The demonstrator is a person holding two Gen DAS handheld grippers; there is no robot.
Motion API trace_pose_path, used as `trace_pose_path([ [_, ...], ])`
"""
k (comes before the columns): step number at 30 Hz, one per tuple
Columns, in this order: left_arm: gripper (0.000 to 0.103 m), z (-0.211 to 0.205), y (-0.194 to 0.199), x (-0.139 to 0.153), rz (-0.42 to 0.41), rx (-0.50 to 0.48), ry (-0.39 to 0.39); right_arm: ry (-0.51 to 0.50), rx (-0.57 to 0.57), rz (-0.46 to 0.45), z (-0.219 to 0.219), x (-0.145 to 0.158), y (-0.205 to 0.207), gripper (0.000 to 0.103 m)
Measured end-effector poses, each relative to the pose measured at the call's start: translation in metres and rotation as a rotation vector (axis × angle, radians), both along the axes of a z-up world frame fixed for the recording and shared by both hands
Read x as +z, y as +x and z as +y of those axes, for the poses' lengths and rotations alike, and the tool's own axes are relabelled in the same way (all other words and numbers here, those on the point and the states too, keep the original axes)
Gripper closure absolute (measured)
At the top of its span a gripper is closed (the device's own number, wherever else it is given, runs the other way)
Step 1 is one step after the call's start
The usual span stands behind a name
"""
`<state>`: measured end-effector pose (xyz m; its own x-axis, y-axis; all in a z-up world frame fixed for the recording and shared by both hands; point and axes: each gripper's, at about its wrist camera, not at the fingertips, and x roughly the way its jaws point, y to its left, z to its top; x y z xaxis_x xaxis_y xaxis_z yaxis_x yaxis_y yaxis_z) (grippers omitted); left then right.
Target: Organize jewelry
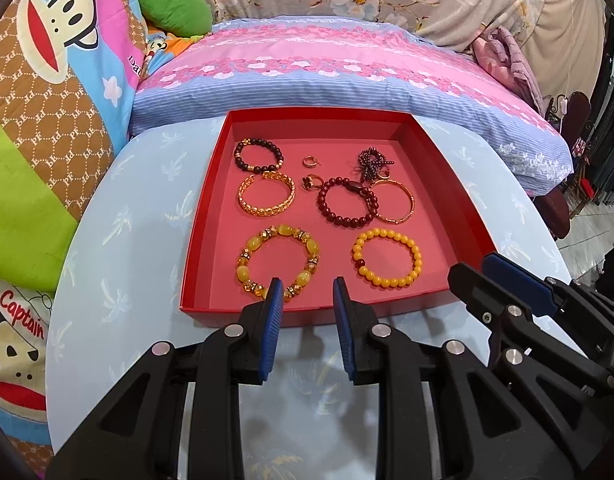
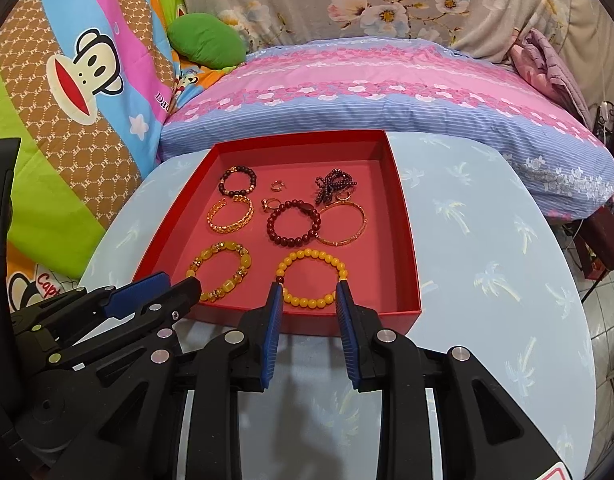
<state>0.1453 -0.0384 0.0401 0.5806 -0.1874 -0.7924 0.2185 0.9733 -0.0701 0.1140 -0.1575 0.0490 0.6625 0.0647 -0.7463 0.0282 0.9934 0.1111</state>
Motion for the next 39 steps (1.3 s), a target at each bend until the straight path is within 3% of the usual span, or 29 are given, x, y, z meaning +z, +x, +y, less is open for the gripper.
trace_pose_path([
  [11,0.073,0.004,-0.009,0.004,-0.008,0.011,0.012,-0.005,-0.003,-0.005,0.001,0.004,-0.007,0.073],
  [17,0.057,0.007,-0.012,0.007,-0.022,0.038,0.031,-0.012,-0.019,-0.009,-0.002,0.006,-0.011,0.070],
  [31,0.022,0.023,-0.015,0.011,-0.044,0.115,0.049,-0.035,-0.092,-0.032,-0.015,0.010,-0.018,0.032],
  [39,0.013,0.029,-0.018,0.012,-0.056,0.131,0.062,-0.060,-0.101,-0.049,-0.017,0.012,-0.022,0.019],
])
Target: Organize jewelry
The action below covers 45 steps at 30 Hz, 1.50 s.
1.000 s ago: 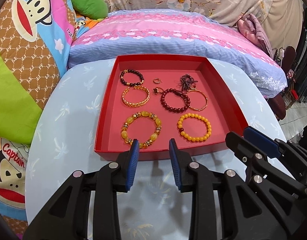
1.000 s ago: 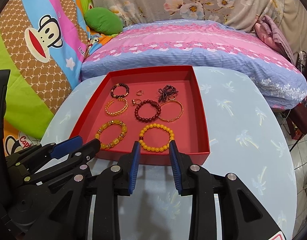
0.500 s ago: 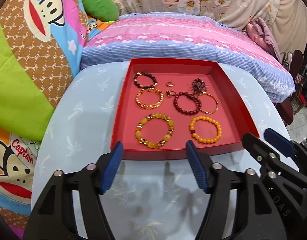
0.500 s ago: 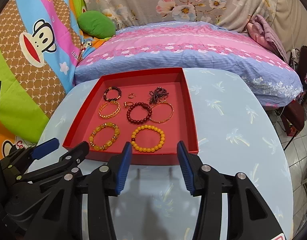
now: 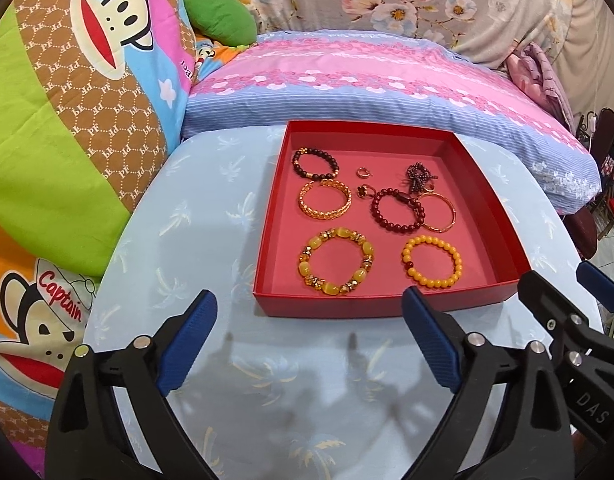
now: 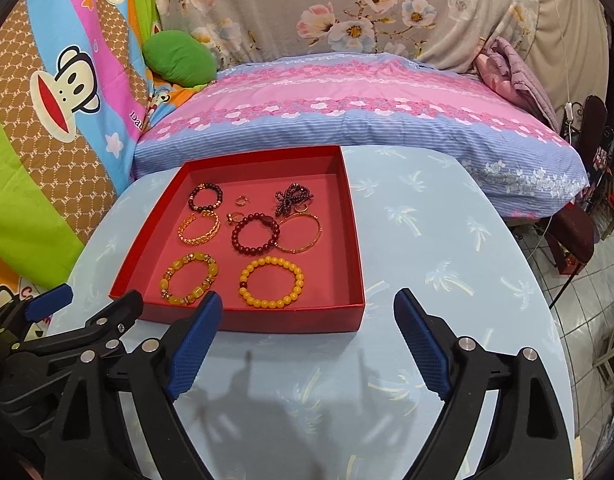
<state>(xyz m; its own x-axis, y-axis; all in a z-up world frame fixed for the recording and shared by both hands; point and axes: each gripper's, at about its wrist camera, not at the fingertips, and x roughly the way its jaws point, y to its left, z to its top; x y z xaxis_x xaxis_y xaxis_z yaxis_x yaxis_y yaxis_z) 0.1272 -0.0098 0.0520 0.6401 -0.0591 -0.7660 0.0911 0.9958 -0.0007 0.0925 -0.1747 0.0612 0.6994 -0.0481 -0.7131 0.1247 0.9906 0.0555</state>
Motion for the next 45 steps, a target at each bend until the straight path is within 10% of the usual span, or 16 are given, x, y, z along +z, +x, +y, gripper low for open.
trace_pose_path([
  [45,0.008,0.007,-0.001,-0.013,0.010,0.024,0.021,0.004,0.000,0.021,-0.008,-0.020,-0.003,0.013],
])
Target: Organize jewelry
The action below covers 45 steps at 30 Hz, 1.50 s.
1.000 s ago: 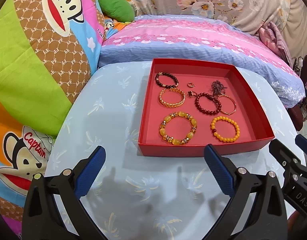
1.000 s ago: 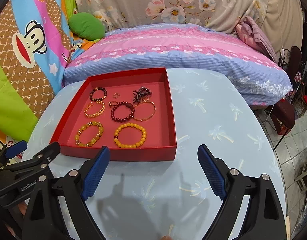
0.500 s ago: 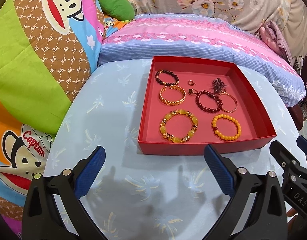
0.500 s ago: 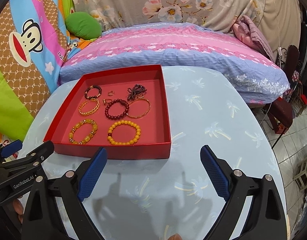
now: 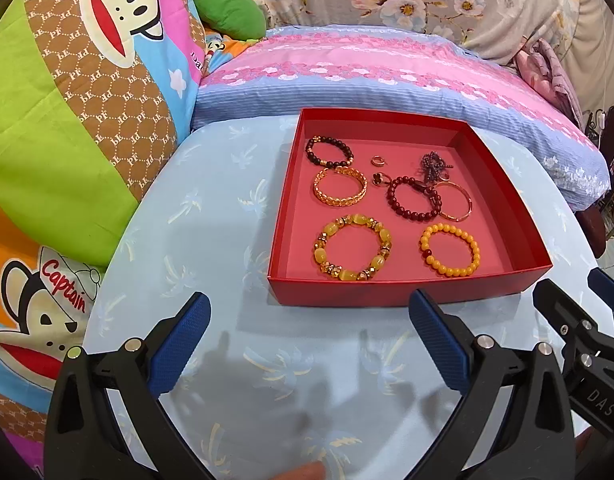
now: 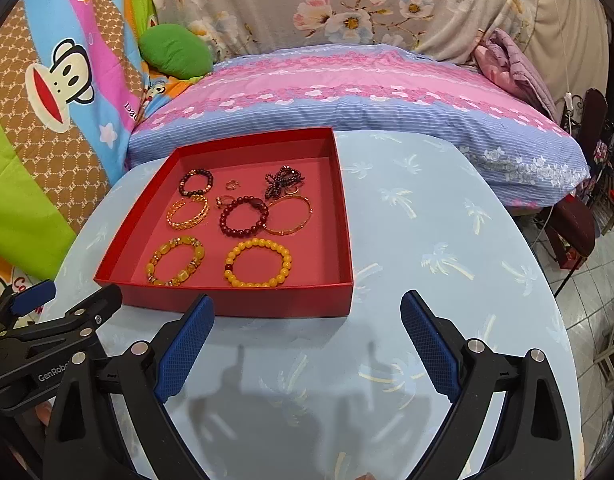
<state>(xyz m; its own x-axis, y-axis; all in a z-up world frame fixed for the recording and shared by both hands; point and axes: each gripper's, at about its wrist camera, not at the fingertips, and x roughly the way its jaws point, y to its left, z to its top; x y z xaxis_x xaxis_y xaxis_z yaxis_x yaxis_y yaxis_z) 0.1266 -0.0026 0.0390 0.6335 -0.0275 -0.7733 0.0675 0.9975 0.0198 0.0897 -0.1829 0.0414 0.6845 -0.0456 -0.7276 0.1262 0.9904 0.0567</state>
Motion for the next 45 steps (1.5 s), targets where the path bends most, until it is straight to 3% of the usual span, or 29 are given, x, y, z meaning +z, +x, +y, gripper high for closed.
trace_pose_path([
  [45,0.008,0.0058,-0.0016,-0.0048,0.015,0.051,-0.006,-0.010,-0.005,0.010,0.0034,-0.0032,0.0001,0.013],
])
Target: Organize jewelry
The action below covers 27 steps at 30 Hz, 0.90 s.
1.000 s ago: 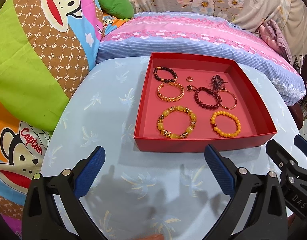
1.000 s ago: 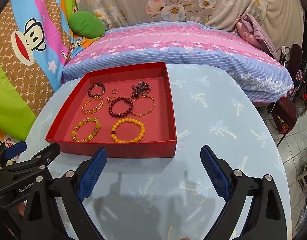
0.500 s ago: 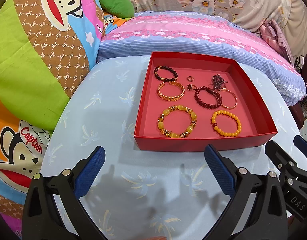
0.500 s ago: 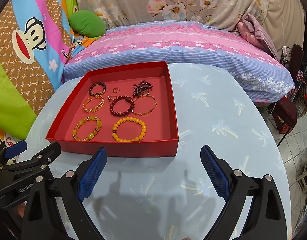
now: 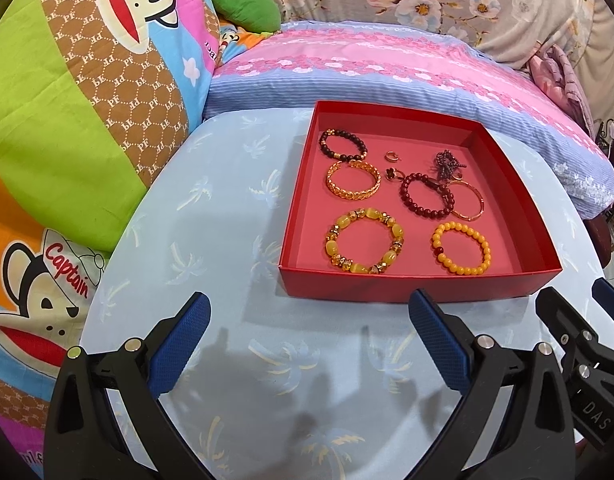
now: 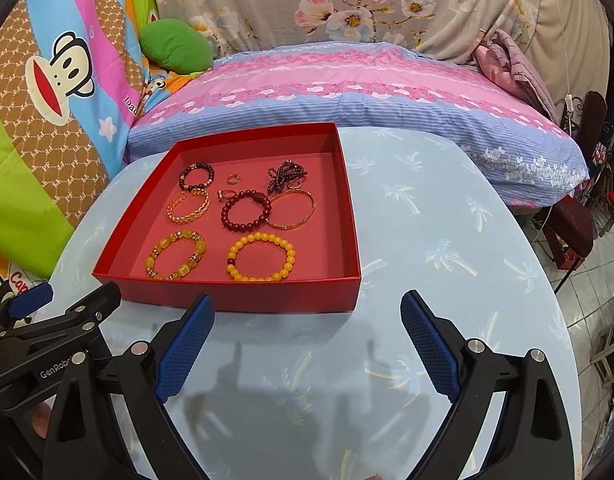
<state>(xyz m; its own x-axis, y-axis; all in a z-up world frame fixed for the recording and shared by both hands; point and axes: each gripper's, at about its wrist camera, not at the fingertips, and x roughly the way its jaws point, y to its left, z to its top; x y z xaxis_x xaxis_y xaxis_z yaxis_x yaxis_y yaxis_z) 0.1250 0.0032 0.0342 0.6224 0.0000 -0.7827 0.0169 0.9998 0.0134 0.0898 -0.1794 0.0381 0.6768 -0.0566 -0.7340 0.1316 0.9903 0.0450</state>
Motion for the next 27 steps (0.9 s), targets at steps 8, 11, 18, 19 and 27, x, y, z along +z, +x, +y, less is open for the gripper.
trace_pose_path([
  [8,0.008,-0.0041,-0.0008,0.0009,-0.005,-0.018,0.010,0.004,0.010,0.004,0.0029,-0.0002,-0.0006,0.013],
  [11,0.008,-0.0056,-0.0009,0.0013,-0.007,-0.023,0.013,0.003,0.009,0.005,0.0032,-0.0003,-0.0005,0.013],
  [18,0.008,-0.0066,-0.0012,0.0020,-0.009,-0.027,0.014,0.001,0.008,0.004,0.0036,0.0005,-0.0008,0.013],
  [19,0.008,-0.0074,-0.0016,0.0023,-0.010,-0.029,0.015,0.000,0.008,0.004,0.0035,0.0006,-0.0008,0.013],
  [27,0.008,-0.0096,-0.0031,0.0051,-0.024,-0.037,0.025,-0.002,0.007,0.001,0.0022,0.0029,-0.0010,0.013],
])
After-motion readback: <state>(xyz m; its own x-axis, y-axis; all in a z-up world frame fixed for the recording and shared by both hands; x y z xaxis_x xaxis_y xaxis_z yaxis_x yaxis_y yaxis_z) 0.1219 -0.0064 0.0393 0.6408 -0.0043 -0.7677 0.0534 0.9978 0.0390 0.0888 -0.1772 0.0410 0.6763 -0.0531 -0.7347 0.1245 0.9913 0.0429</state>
